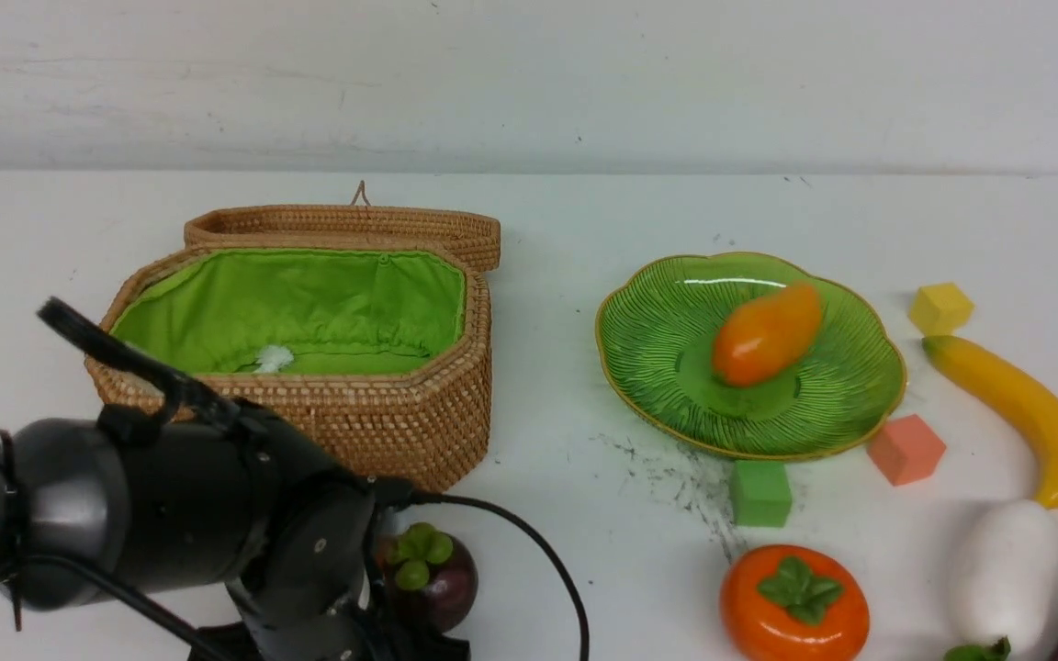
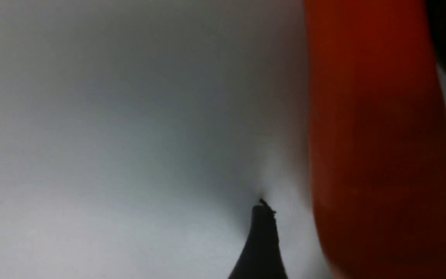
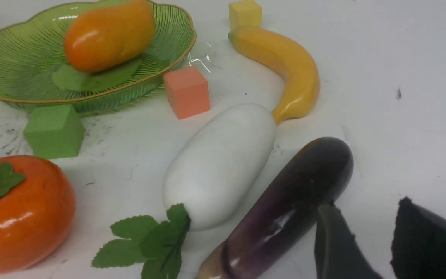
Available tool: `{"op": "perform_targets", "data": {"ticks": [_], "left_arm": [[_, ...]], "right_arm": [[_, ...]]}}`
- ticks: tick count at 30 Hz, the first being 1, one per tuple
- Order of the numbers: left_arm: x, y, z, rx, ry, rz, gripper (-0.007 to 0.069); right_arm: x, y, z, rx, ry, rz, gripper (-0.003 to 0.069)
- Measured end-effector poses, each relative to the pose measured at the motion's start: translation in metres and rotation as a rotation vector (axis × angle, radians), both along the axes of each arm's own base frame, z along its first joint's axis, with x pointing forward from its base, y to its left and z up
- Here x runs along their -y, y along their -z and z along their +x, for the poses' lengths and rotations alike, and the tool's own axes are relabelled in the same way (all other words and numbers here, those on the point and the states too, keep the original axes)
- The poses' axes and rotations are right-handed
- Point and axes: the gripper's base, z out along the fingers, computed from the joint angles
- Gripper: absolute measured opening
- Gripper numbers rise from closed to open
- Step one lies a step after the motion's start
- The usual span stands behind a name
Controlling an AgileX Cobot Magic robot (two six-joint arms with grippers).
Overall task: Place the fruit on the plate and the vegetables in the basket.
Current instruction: Use the left arm to grab a carrot and put it into the left basket
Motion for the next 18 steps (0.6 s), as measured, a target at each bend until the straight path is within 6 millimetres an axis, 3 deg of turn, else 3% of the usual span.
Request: {"op": "perform_targets", "data": {"ticks": [4, 7, 8, 18], "left_arm": [[-0.0004, 0.0, 0.0003, 0.004, 0.01, 0.006, 0.0513], [-0.001, 0.0, 0.0008, 0.01, 0.021, 0.014, 0.0435], [-0.0014, -0.0001, 0.001, 0.013, 0.025, 0.019, 0.0364], [-0.0038, -0.0035, -0.0015, 0.0, 0.036, 0.036, 0.0359]], "right_arm": [[0.0, 0.0, 0.0, 0.0, 0.0, 0.0, 0.0245], [0.0, 0.0, 0.0, 0.0, 0.0, 0.0, 0.0245], [0.0, 0.0, 0.0, 0.0, 0.0, 0.0, 0.0245], [0.0, 0.0, 0.0, 0.0, 0.0, 0.0, 0.0245]]}}
